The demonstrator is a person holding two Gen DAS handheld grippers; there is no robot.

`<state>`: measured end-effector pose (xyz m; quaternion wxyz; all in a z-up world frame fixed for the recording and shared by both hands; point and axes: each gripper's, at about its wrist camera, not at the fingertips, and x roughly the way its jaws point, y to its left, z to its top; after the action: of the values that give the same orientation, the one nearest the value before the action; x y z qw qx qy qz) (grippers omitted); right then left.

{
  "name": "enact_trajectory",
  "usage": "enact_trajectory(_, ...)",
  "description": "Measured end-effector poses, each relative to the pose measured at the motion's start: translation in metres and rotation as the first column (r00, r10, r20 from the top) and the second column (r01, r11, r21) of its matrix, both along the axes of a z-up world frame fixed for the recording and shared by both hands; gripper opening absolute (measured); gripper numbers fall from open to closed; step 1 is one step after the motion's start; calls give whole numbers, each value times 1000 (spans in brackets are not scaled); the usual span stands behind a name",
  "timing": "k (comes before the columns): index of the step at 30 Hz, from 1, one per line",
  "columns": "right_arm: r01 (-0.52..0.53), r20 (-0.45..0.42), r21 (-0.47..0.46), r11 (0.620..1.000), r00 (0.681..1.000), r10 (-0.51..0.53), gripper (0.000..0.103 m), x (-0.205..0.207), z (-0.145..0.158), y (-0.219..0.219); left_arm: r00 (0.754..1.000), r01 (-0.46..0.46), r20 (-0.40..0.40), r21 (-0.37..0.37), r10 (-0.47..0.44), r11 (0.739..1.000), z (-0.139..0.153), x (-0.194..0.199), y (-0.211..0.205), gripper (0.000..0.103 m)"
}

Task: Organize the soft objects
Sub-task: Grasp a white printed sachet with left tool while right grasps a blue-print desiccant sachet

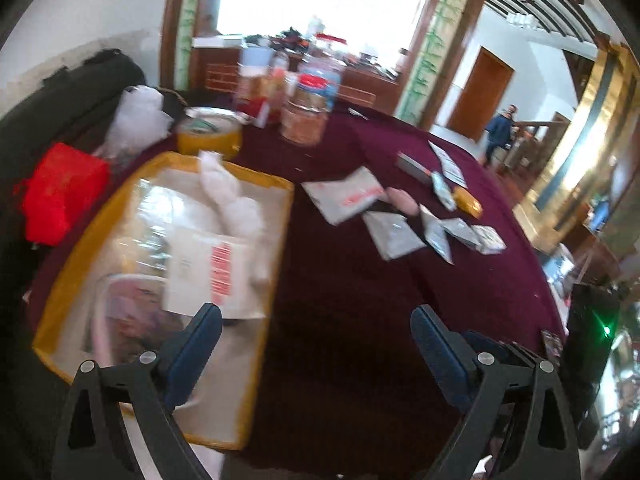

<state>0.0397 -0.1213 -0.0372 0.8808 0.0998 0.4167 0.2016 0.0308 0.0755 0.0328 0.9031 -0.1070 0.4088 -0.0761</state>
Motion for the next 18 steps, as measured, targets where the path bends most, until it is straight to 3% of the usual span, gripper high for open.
enact_trajectory(8,99,-1,-3,995,995,-99,83,25,7,-41,996,41,-69,-84,-47,996,-10,16,-9,97)
enact_trajectory(13,194,-47,35,980,980,-192,83,67,14,-70,994,55,-90,-112,-65,992,-16,23,-12,97)
enact_trajectory(16,253,-39,-22,967,966,-254,83,104,13,-79,992,58,-103,-114,-70,992,-18,29,-15,97)
enact_trajectory(18,281,-101,-12,960,954,-281,83,133,2,-88,991,61,-108,-115,-73,992,-17,31,-16,97)
